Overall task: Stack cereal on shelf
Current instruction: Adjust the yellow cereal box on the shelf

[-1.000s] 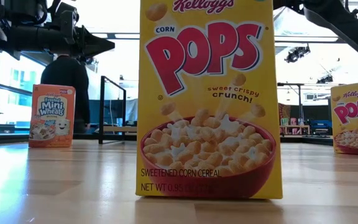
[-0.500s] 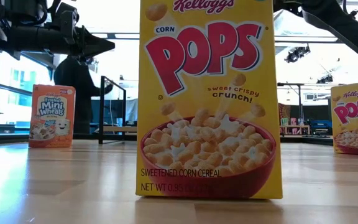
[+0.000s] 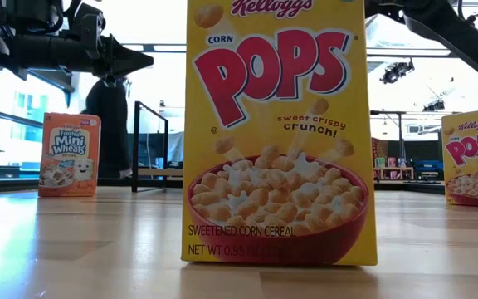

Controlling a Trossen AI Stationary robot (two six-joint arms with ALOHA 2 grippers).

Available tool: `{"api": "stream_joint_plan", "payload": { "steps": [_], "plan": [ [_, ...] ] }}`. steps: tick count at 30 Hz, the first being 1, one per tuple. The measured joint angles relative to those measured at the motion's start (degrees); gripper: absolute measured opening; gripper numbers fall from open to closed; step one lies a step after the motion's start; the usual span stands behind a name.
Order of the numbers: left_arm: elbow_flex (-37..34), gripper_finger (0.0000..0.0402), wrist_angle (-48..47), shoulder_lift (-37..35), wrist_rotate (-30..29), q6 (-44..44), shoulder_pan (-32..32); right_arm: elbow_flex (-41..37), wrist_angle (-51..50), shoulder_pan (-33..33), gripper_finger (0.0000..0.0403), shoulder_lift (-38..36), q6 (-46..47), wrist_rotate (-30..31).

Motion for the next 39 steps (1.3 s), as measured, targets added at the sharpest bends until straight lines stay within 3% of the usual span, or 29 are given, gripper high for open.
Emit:
{"api": "stream_joint_plan", "payload": {
  "steps": [29,39],
  "plan": [
    [0.00,0.0005,0.02,0.00,-0.02,-0.14,0.01,0.00,-2.00,-0.96,0.0161,0.00,-2.71,-2.32],
    [0.00,0.0005,0.02,0.00,-0.02,-0.15,0.02,0.00,-1.93,-0.81,0.0200,0.00,-2.47,-1.22]
  ]
}}
